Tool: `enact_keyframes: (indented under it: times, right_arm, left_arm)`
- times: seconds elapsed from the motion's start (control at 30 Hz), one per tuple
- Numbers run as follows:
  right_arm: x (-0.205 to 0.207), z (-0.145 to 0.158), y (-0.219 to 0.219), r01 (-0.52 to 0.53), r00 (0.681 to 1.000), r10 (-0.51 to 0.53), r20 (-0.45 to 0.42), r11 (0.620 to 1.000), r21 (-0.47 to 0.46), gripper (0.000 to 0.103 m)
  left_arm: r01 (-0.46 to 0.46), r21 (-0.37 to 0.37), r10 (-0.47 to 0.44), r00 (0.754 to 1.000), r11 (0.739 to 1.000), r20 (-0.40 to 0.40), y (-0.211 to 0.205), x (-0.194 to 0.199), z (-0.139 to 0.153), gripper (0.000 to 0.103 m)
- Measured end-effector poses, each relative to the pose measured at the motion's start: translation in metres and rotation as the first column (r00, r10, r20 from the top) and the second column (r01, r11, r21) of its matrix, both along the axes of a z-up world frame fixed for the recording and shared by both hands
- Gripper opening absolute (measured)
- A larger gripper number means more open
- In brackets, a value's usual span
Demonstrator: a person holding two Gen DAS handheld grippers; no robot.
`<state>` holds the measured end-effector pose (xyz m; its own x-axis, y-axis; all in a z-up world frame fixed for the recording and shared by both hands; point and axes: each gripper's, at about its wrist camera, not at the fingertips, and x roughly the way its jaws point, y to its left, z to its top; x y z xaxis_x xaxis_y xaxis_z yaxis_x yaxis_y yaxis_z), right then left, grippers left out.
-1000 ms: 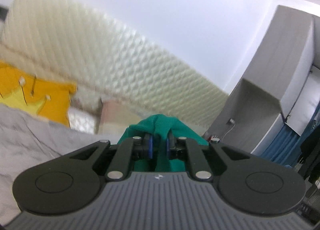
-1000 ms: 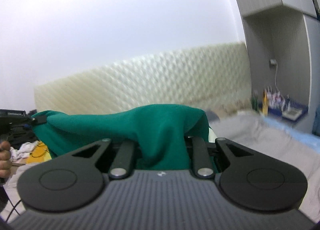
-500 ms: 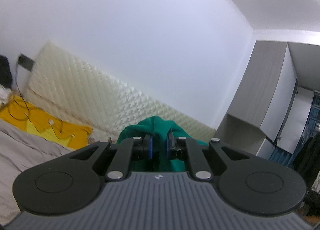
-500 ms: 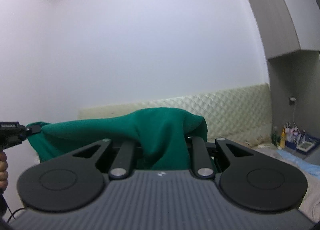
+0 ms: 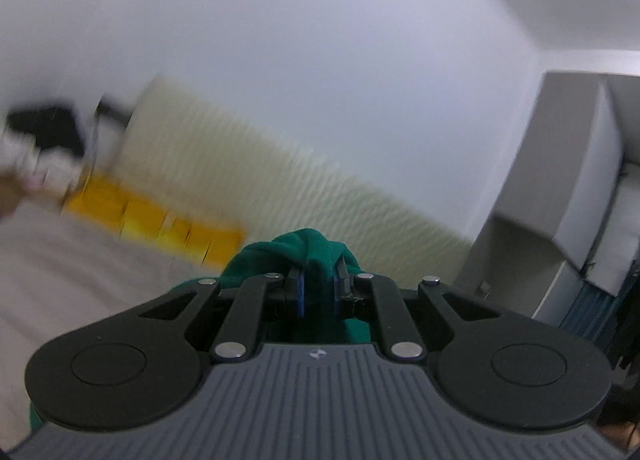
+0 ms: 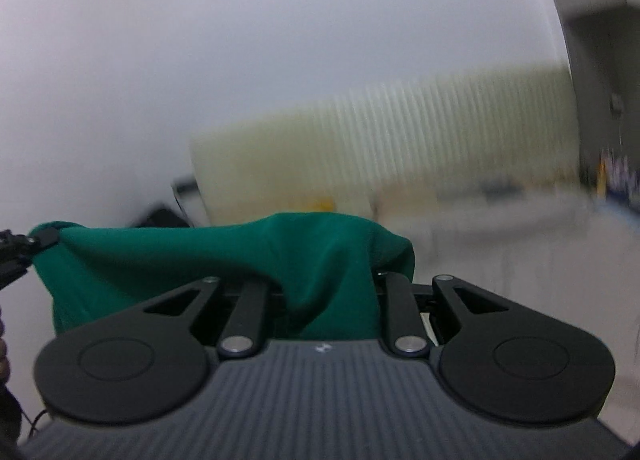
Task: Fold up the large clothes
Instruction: 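Lift the hoodie with both tools and shake it out in the air, then lower the hoodie onto the bed and open both tools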
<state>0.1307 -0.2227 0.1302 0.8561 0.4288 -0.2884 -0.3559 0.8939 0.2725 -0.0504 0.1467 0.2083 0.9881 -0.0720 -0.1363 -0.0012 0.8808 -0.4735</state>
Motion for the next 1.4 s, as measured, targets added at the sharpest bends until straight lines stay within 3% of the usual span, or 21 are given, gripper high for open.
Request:
enact_keyframes:
  times: [0.13,0.33,0.43,0.57,0.73,0.97,1.17,1.2,1.27,1.33,1.4]
  right_arm:
    - [0.035,-0.085,0.019,0.042,0.989,-0.045,-0.141,0.999,-0.024,0.022]
    - [0.092,-0.175,0.040,0.096,0.961,-0.104,-0.255,0.994,-0.042,0.024]
    - [0.118,-0.203,0.047,0.089,0.954,-0.106,-0.281,0.993,-0.072,0.027]
    - [0.146,-0.241,0.046,0.089,0.942,-0.100,-0.320,0.995,-0.048,0.031]
    - [0.174,-0.280,0.050,0.081,0.931,-0.088,-0.354,0.996,-0.035,0.033]
    - [0.185,-0.290,0.050,0.073,0.933,-0.066,-0.354,0.997,0.006,0.036]
    - [0.166,-0.273,0.052,0.097,0.942,-0.101,-0.319,0.995,-0.026,0.038]
    - [0.158,-0.267,0.051,0.105,0.944,-0.107,-0.312,0.994,-0.024,0.040]
    - [0.143,-0.258,0.050,0.126,0.946,-0.128,-0.300,0.992,-0.026,0.047]
    - [0.125,-0.247,0.048,0.148,0.948,-0.149,-0.281,0.989,-0.026,0.066]
    - [0.104,-0.235,0.045,0.159,0.954,-0.162,-0.252,0.987,-0.032,0.076]
  left_arm:
    - [-0.019,-0.048,0.012,0.991,0.999,-0.137,0.010,0.037,-0.086,0.015]
    - [-0.059,-0.042,0.045,0.958,0.997,-0.283,0.018,0.135,-0.212,0.017]
    - [-0.067,-0.032,0.055,0.954,0.997,-0.296,0.021,0.181,-0.252,0.019]
    - [-0.081,0.018,0.083,0.943,0.997,-0.322,0.032,0.236,-0.289,0.020]
    - [-0.069,0.005,0.065,0.908,0.998,-0.413,0.047,0.297,-0.339,0.020]
    - [-0.058,0.013,0.058,0.895,0.998,-0.443,0.052,0.320,-0.358,0.020]
    - [-0.050,0.050,0.067,0.910,0.997,-0.410,0.040,0.292,-0.333,0.021]
    - [-0.048,0.060,0.068,0.913,0.997,-0.401,0.038,0.285,-0.325,0.024]
    - [-0.041,0.073,0.066,0.923,0.997,-0.380,0.035,0.273,-0.312,0.040]
    - [-0.036,0.087,0.065,0.931,0.996,-0.358,0.030,0.259,-0.299,0.050]
    - [-0.059,0.109,0.093,0.935,0.992,-0.341,0.024,0.241,-0.285,0.060]
